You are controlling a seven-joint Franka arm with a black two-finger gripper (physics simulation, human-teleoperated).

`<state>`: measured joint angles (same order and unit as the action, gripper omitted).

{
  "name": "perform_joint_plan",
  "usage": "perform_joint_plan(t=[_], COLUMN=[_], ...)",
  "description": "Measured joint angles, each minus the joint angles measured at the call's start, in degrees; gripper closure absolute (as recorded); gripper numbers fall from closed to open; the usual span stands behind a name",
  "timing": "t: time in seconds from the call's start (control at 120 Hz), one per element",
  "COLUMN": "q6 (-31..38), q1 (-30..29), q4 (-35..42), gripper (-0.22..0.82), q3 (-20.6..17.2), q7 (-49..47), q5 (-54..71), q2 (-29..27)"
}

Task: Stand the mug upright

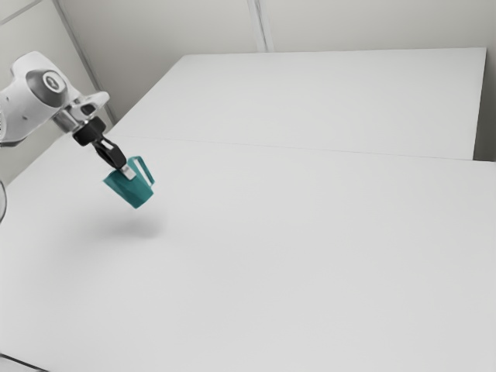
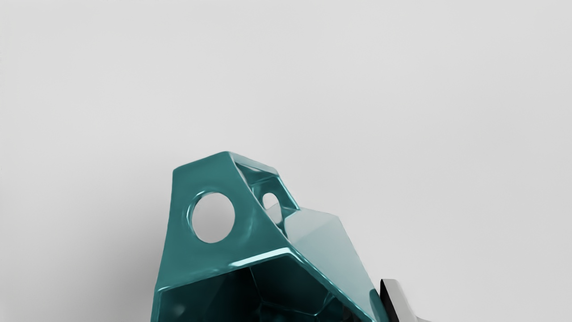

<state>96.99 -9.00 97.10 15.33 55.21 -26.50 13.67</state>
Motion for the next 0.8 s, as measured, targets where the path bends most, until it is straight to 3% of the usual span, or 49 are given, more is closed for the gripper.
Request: perform_joint_plan(t=[0.208, 0.433, 0.8], q6=[13.3, 25.8, 34.0], q1=[4.0, 4.3, 6.1], q4=[11.2, 22.6, 23.6], gripper=[0.79, 0.79, 0.79], q3=[-4.1, -7.1, -8.8], q7=[-8.9, -18.6, -30.1], q5=[10.7, 18.8, 23.4], q2=[-6.7, -12.3, -8.1])
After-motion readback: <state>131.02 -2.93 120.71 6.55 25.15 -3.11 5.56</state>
